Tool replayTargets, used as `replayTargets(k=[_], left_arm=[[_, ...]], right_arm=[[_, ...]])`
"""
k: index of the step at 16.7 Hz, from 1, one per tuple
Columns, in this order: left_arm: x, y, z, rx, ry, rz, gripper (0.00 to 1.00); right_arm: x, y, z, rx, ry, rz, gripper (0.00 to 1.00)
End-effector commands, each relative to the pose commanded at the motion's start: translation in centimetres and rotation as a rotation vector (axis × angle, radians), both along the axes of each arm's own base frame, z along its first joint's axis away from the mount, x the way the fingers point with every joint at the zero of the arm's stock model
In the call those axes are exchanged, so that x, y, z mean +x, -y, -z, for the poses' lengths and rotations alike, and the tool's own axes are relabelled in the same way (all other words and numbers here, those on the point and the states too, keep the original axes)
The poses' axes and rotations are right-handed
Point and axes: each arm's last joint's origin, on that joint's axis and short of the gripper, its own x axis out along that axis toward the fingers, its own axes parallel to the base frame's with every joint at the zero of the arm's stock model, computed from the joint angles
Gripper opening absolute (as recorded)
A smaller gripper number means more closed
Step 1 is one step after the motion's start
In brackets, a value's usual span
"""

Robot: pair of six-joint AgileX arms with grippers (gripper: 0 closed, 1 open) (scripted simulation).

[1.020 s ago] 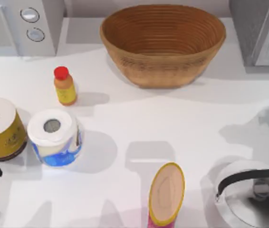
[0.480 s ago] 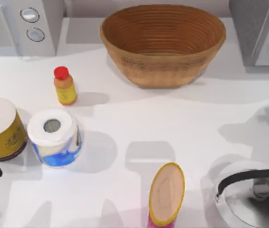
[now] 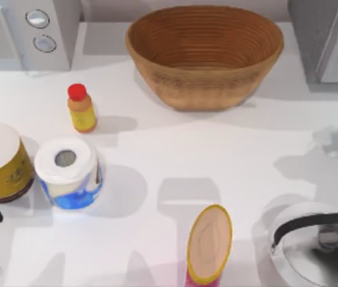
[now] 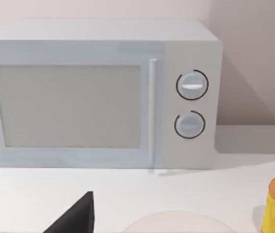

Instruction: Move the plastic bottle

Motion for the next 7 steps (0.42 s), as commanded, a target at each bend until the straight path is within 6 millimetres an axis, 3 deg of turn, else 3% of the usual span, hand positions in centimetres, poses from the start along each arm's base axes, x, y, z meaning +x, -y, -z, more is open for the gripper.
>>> replayTargets(k=[2, 7], left_arm=[[0.0, 0.0, 0.0, 0.0, 0.0, 0.0, 1.0], [0.0, 0.0, 0.0, 0.0, 0.0, 0.0, 1.0]], right_arm=[[0.0, 0.0, 0.0, 0.0, 0.0, 0.0, 1.0], [0.0, 0.0, 0.0, 0.0, 0.0, 0.0, 1.0]])
